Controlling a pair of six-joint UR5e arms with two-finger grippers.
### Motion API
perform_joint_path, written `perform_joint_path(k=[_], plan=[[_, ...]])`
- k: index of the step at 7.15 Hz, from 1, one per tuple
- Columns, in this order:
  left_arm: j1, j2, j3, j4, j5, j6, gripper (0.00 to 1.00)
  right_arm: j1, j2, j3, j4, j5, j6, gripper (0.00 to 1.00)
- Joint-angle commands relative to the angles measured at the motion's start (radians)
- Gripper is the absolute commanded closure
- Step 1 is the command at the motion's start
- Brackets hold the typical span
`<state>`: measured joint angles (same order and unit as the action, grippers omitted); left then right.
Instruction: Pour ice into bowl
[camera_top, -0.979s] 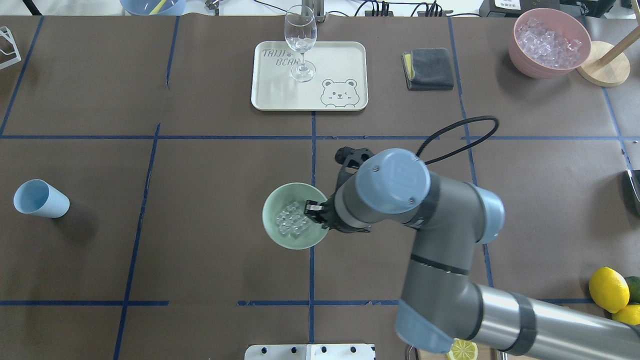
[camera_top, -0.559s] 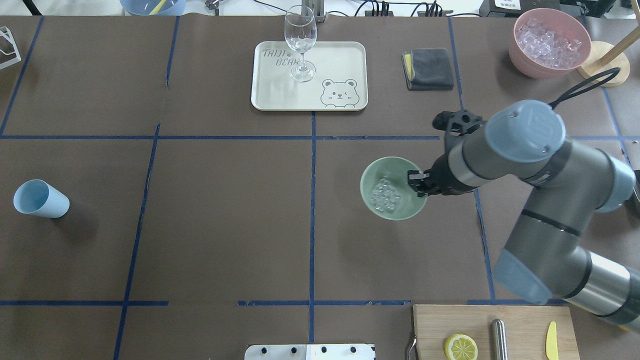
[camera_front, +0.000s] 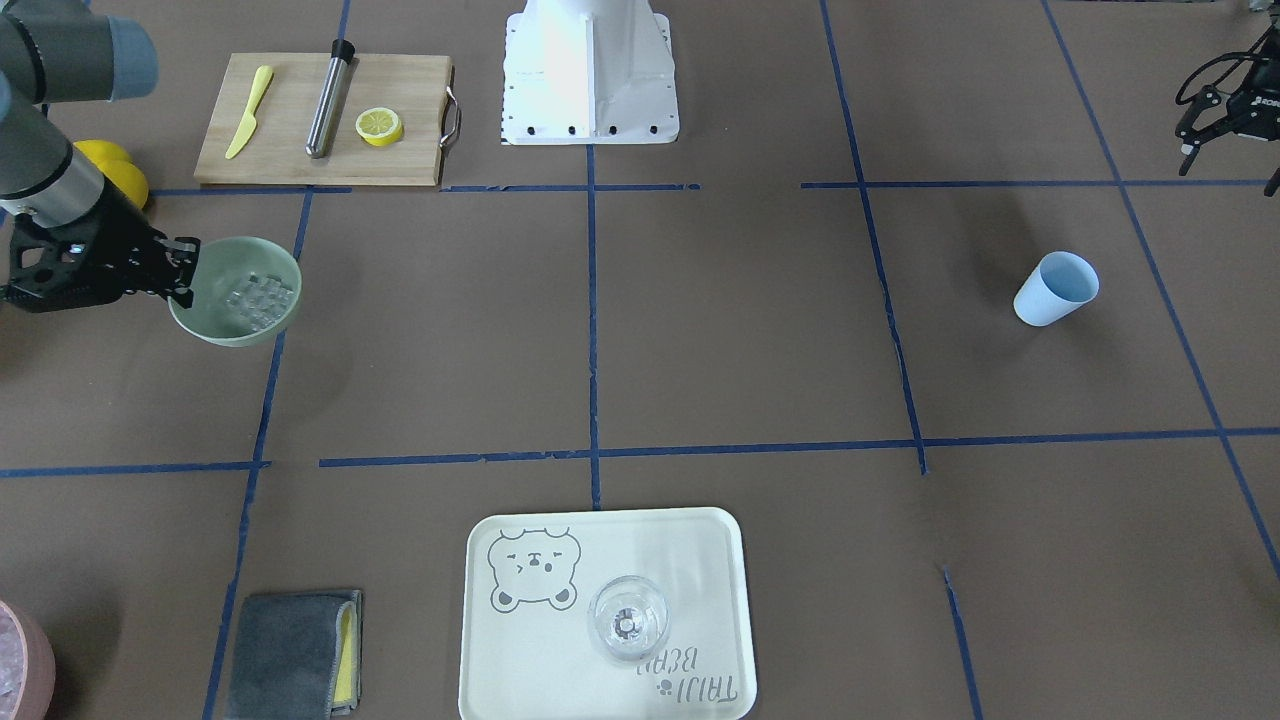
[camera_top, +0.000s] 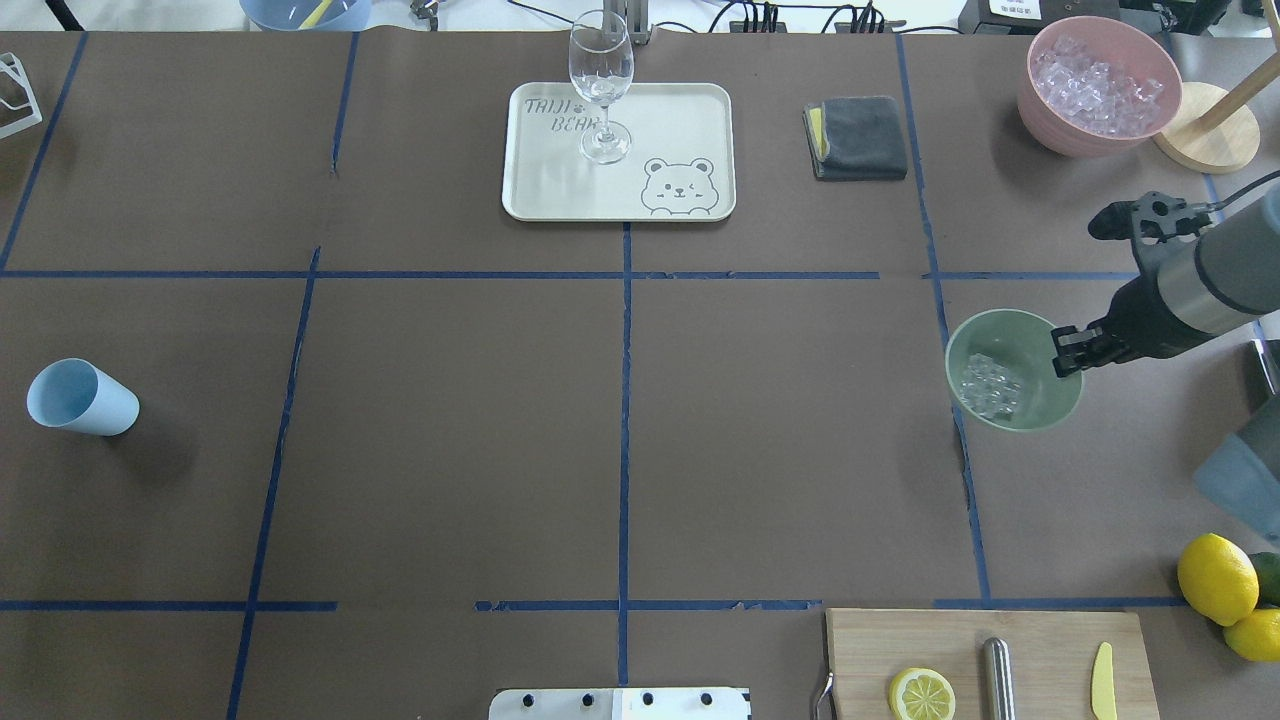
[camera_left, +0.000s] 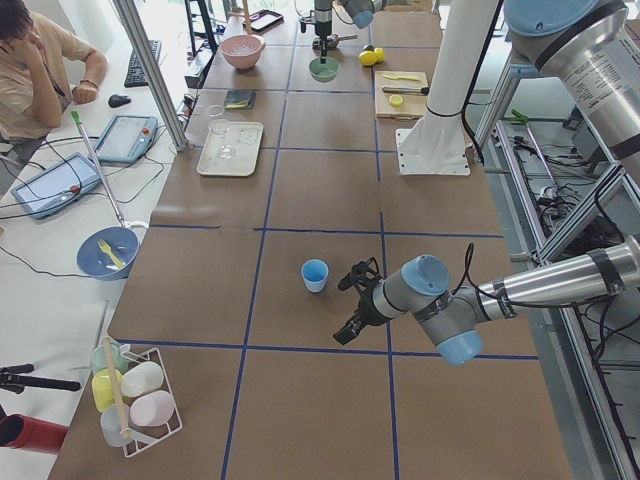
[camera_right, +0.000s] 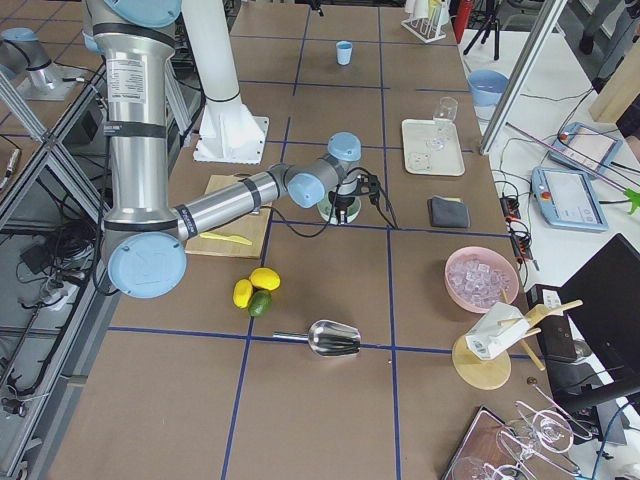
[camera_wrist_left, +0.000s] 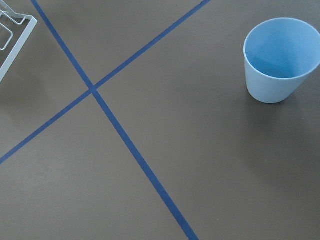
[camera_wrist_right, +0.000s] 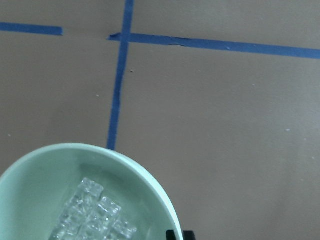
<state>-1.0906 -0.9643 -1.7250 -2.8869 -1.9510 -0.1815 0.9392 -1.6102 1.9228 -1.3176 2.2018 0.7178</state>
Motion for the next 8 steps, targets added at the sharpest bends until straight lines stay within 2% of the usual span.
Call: perform_joint_path(k=[1,4,8], plan=[[0.0,-0.004,-0.007,0.0,0.0,0.0,0.0,0.05,-0.05,-0.033,0.003,0.056,-0.095,1.0],[-0.002,-0.004,-0.007,-0.008,0.001,-0.001,0.0,0.046,-0.016,-0.117,0.003,0.059,-0.097,1.0],[-0.002,-0.002,-0.005,-0.018,0.004,-0.001,0.0,0.046,-0.002,-0.169,0.004,0.065,-0.101,1.0]])
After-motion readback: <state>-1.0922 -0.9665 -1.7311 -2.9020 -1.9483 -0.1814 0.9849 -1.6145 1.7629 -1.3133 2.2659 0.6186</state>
